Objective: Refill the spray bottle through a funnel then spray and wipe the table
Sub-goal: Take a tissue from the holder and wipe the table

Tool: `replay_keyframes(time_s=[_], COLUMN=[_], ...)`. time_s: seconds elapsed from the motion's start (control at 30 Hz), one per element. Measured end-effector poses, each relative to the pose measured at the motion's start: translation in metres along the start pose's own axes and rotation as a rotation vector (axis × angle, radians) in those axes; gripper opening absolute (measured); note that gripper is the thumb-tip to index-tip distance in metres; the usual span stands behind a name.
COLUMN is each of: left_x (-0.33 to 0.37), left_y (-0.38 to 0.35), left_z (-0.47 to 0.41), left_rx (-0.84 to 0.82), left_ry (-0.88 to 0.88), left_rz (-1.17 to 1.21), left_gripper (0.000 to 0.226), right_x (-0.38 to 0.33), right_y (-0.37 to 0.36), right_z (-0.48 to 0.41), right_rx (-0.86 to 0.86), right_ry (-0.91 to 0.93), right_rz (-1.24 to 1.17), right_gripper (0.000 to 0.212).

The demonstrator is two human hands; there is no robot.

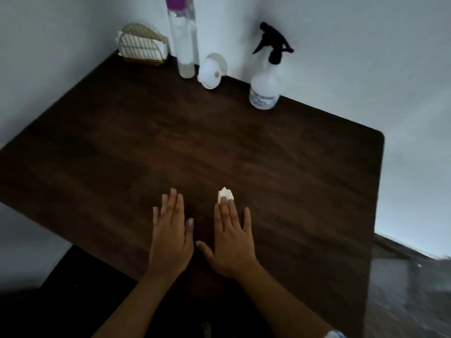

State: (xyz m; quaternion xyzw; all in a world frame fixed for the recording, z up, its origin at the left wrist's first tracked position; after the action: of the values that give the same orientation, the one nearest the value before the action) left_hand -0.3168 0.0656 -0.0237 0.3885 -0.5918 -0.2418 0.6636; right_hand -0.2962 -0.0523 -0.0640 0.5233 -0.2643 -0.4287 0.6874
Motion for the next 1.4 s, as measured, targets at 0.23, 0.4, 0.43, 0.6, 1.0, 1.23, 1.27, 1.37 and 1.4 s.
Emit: replay_keyframes(time_s=[0.23,0.4,0.43,0.6,1.0,1.23,1.27,1.37,1.4], left_x=[0.013,0.014,0.011,0.0,0.014,0.043,0.047,0.053,0.053], left_y=[-0.009,-0.007,-0.007,-0.014,-0.032,-0.068,-0.075,-0.084,-0.084], left_z=[0.01,0.03,0.035,0.044,0.057,0.065,0.067,0.069,0.071], left_rx=[-0.081,-0.077,-0.083,-0.105,-0.118,-0.099,-0.089,-0.029,-0.009], left_ry=[-0.084,-0.089,-0.09,-0.074,-0.08,0.01,0.025,0.1,0.122], left_rz=[-0.026,0.003,0.006,-0.017,-0.108,-0.091,-0.07,-0.01,-0.004], left_gripper=[0.071,0.072,0.072,0.074,0.073,0.073,0.073,0.074,0.074], right_x=[0.015,0.018,0.018,-0.014,0.099,0.112,0.093,0.043,0.036], right_y=[0.008,-0.003,-0.007,-0.029,0.001,-0.016,-0.02,-0.027,-0.024], right_z=[-0.037,-0.008,0.006,0.065,0.014,0.082,0.089,0.086,0.076], right_rx=[0.014,-0.01,-0.005,0.024,-0.018,-0.024,-0.03,-0.005,0.017], right_ry=[0.018,-0.031,-0.068,-0.013,-0.116,-0.102,-0.018,0.256,0.317], right_rz=[0.076,0.058,0.036,0.03,0.119,0.13,0.118,0.098,0.113], right_gripper=[0.093,0.095,0.095,0.096,0.092,0.102,0.101,0.091,0.087])
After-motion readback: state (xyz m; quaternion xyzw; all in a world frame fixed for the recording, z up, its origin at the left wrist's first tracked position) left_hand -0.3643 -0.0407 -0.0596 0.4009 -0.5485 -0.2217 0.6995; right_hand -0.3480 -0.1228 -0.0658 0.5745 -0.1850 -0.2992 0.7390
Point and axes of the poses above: each hand's wrist, its own z-axis away from the middle knuckle, its own y-axis out of the back of the hand, x = y × z, the point moved 9 cm from there along -z, towards the middle knuckle, and after that the axes turned 8 degrees about z, right-handed, at the moved point
